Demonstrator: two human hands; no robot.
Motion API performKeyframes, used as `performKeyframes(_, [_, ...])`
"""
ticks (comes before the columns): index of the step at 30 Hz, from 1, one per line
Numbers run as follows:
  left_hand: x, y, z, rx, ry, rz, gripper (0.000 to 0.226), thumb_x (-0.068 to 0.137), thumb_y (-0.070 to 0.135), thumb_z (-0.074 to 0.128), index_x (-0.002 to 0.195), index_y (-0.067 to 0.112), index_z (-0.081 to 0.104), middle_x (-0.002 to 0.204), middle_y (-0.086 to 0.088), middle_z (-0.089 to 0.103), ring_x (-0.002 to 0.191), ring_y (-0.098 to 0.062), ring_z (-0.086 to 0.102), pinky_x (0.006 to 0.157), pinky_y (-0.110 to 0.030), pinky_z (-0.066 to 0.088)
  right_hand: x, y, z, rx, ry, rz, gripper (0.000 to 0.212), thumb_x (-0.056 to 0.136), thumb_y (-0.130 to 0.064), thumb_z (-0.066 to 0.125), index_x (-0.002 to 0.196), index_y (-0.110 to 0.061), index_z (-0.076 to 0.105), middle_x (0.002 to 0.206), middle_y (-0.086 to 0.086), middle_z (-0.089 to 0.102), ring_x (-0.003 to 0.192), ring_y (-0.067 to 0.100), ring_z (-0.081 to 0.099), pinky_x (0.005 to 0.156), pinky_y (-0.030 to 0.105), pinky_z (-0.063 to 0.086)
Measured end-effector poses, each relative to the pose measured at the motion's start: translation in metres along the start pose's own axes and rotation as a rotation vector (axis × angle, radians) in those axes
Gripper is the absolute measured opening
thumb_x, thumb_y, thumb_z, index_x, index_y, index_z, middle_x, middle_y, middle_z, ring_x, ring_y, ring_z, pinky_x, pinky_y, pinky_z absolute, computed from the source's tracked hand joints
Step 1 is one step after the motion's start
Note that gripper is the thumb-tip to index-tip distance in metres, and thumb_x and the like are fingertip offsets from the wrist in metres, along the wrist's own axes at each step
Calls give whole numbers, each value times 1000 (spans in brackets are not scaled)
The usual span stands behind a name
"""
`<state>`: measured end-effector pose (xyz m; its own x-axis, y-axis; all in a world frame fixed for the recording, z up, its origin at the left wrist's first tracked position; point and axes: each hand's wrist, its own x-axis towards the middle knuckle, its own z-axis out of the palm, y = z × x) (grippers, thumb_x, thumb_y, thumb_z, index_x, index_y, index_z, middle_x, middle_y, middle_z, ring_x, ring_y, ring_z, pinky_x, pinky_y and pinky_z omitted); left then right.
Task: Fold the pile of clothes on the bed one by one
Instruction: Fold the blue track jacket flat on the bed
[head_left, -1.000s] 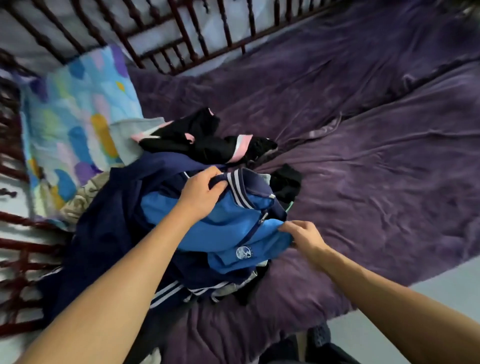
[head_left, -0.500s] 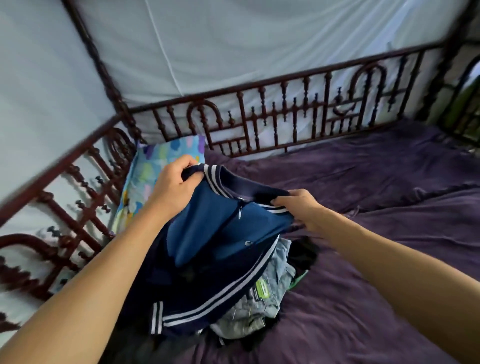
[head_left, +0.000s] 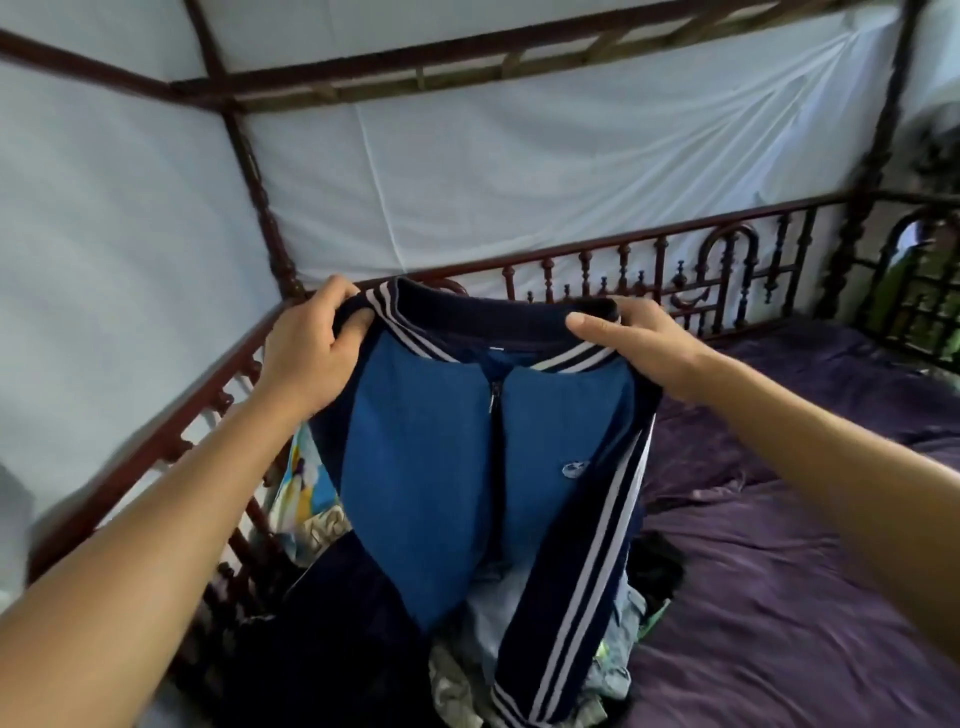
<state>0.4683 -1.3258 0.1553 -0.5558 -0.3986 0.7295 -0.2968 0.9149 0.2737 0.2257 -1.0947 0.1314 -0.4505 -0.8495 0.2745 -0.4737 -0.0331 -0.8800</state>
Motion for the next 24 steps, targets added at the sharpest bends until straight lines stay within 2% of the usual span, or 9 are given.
performKeyframes(2, [2,-12,-15,33,21,74,32,91,50,43,96,19,49,72,-4,63,73,-33,63,63,-39,46,0,-31,-10,-97,-25,-45,59,58,-67,79,100,-26,73,95,-5,74,87,11,70,71,20,52])
performKeyframes(4, [9,-19,-24,95,-13,184,52,82,72,36,97,23,46,72,-3,64,72,-32,64,61,-37,46,-1,-52,-23,-183,-6,-46,73,51,-63,84,100,-10,70,91,3,68,83,18,64,77,30,48])
performKeyframes(6, [13,-22,-23,266,-134,294,68,68,86,41,102,27,44,79,-3,66,73,-29,65,61,-35,45,-9,-67,-34,-250,-13,-17,62,52,-55,87,91,-10,72,86,8,67,79,21,62,78,35,49])
performKeyframes(10, [29,-24,-1,337,-296,301,46,71,59,70,96,21,62,94,-12,70,90,-34,65,71,-40,51,-33,-83,-39,-467,-3,69,35,57,-45,86,76,-18,74,67,-7,65,63,5,58,62,20,46])
performKeyframes(12, [49,-23,5,157,-279,237,31,74,47,75,77,17,69,76,-14,68,76,-33,65,62,-37,47,-46,-88,-45,-497,86,58,44,59,-44,84,86,-10,74,77,-1,67,71,7,58,68,25,46])
performKeyframes(15, [82,-19,12,-263,-229,10,36,75,40,76,53,19,56,44,6,46,46,-6,43,46,-24,33,-64,-102,-72,-407,303,29,50,62,-44,83,93,-6,72,84,5,70,72,8,60,67,28,50])
performKeyframes(18, [98,-5,45,-553,-169,-210,32,80,31,74,63,12,54,58,-1,43,53,-12,38,46,-23,32,-83,-99,-94,-299,448,34,49,64,-39,83,95,-4,71,94,13,73,76,12,64,78,35,56])
performKeyframes(20, [99,13,75,-531,-217,-184,37,84,30,71,68,3,52,60,-8,42,53,-16,40,49,-26,32,-98,-81,-103,-280,472,75,36,72,-29,82,98,-5,72,100,17,72,82,15,64,86,42,55])
performKeyframes(24, [98,58,124,-268,-346,12,33,83,35,71,62,15,56,57,-7,54,54,-23,50,52,-31,35,-138,-28,-130,-284,496,182,21,79,-24,78,95,-11,74,95,16,73,78,11,62,80,42,55])
